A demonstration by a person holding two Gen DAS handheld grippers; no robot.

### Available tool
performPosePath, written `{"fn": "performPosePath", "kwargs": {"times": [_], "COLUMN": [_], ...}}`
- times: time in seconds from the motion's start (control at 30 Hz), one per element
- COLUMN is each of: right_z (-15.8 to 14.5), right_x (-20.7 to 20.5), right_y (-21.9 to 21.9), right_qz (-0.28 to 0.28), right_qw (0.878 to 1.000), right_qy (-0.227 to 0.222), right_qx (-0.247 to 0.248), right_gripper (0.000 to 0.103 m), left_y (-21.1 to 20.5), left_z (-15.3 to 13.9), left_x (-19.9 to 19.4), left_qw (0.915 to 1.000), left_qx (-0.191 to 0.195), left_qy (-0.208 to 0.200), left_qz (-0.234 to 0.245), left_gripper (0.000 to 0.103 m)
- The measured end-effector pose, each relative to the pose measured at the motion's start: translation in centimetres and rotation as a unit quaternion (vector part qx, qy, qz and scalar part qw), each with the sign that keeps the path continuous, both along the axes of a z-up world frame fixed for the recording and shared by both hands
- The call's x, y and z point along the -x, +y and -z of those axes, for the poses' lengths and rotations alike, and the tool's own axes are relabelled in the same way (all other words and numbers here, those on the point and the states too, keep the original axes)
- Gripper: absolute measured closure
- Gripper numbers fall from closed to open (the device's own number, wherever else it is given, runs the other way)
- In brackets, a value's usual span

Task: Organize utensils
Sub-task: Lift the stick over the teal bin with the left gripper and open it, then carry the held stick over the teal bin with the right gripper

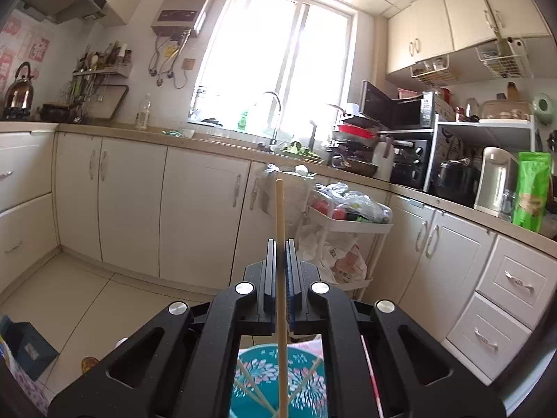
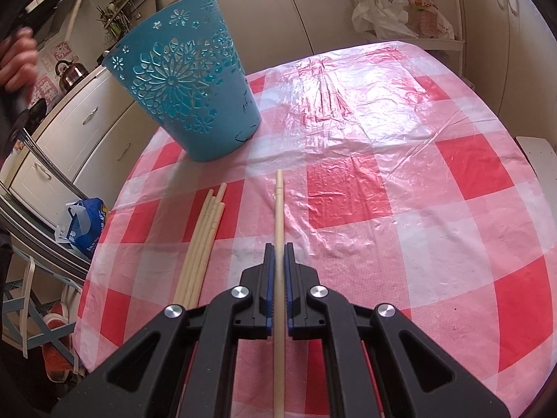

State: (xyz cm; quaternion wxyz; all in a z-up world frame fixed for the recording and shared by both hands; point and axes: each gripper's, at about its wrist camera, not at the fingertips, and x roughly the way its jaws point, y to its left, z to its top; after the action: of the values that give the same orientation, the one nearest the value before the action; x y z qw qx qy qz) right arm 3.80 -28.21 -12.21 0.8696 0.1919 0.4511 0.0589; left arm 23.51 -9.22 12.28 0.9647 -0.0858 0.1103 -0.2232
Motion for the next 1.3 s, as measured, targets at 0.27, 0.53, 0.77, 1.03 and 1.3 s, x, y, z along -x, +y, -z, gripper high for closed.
{"fn": "performPosePath", "kwargs": {"times": [0.27, 0.53, 0.77, 1.03, 1.3], "right_z": [-0.1, -0.1, -0.1, -0.3, -0.5], "right_x": [-0.3, -0.4, -0.4, -0.4, -0.3], "right_y": [0.3, 0.4, 0.3, 1.1, 2.0], "right_qz": [-0.004, -0.003, -0.005, -0.018, -0.021], "right_qw": [1.0, 1.0, 1.0, 0.999, 0.997], "right_qy": [0.0, 0.001, 0.0, -0.003, -0.007], "right_qx": [0.012, 0.011, 0.011, 0.038, 0.078], "right_gripper": [0.097, 0.097, 0.097, 0.093, 0.097], "left_y": [-1.6, -2.0, -1.6, 1.8, 6.7], "left_z": [2.9, 5.9, 7.8, 8.1, 12.4], "left_x": [-2.7, -2.7, -1.3, 2.7, 8.2], "left_qw": [0.9997, 0.9987, 0.9961, 0.995, 0.9926], "left_qx": [-0.009, -0.042, -0.077, -0.088, -0.054], "left_qy": [0.003, 0.024, 0.04, 0.047, 0.107], "left_qz": [-0.02, -0.013, 0.015, -0.01, -0.019], "left_gripper": [0.099, 0.098, 0.098, 0.048, 0.028]}}
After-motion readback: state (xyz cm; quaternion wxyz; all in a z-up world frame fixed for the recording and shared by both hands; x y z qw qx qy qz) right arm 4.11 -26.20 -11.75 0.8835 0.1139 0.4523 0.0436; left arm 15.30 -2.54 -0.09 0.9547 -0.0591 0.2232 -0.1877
